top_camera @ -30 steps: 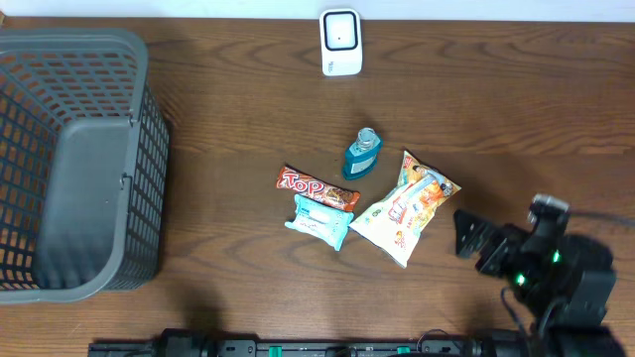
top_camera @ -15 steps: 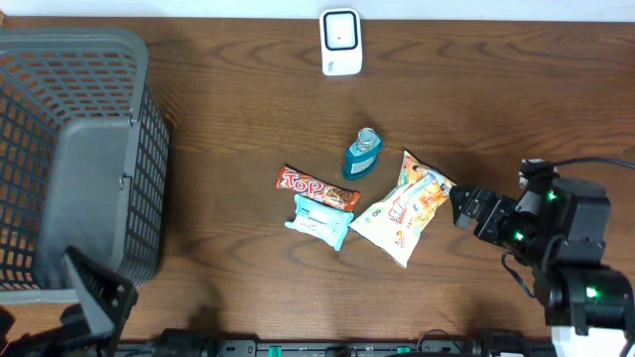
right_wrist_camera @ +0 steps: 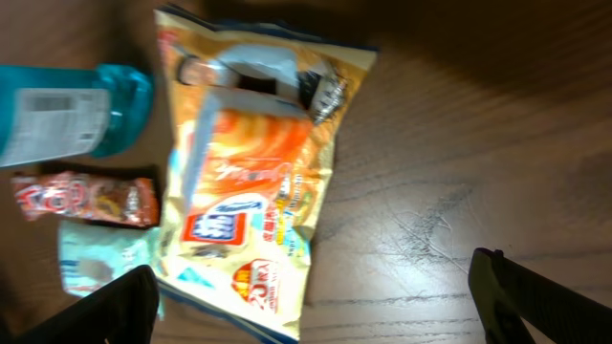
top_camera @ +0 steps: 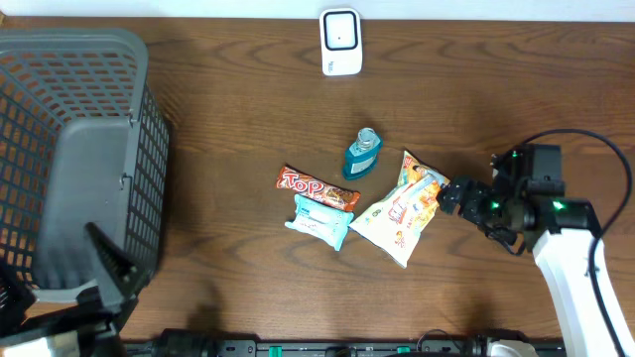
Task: Scan the item barcode
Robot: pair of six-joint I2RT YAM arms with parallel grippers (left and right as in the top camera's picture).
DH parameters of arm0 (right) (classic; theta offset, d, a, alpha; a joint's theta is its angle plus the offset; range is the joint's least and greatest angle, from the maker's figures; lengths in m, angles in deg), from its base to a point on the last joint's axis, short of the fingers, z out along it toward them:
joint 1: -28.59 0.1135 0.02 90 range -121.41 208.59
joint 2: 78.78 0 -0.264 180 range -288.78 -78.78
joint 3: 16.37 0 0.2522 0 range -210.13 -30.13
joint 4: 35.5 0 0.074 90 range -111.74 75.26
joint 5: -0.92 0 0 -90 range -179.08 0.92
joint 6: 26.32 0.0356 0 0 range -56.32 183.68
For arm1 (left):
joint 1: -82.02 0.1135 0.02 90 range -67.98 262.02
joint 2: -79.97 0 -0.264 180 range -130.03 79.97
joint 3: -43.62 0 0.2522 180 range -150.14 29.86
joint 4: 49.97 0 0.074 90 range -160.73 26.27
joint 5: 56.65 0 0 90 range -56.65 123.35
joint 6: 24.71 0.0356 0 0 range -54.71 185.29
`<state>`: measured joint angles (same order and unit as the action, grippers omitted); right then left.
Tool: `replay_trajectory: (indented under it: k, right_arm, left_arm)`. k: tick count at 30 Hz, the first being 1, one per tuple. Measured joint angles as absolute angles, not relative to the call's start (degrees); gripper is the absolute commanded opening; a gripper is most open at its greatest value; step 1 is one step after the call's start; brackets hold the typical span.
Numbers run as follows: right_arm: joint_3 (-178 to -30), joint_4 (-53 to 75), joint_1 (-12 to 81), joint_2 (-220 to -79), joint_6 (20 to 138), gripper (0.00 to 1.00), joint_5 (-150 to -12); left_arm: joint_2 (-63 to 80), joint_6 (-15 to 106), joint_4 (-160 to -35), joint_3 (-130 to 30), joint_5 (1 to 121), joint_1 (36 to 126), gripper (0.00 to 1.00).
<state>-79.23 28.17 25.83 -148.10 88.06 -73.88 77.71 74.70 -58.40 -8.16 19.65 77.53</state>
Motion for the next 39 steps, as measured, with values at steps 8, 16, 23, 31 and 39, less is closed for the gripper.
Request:
replay_trajectory:
  k: [8, 16, 23, 31, 39]
  right_arm:
    - [-79.1, 23.6, 30.4, -151.4, 88.0, 0.99, -73.4]
    - [-79.1, 18.1, 42.3, -151.4, 79.3, 0.89, -77.4]
    - [-79.1, 13.7, 44.4, -151.4, 76.8, 0.96, -85.5]
    - [-79.1, 9.0, 44.4, -155.6, 74.4, 0.74, -87.7]
    - [-79.1, 7.1, 43.8, -165.3, 74.5, 0.71, -87.9]
  left_arm:
    - [77.6, 68.5, -66.8, -6.4, 26.5, 77.5, 0.98]
    - [77.4, 67.0, -74.0, -2.0, 32.7, 77.5, 0.98]
    - [77.4, 66.8, -82.2, -1.9, 33.5, 77.5, 0.98]
    - [77.4, 66.9, -88.1, -1.9, 33.5, 77.5, 0.98]
    - [77.4, 67.6, -89.0, -2.2, 33.5, 77.5, 0.98]
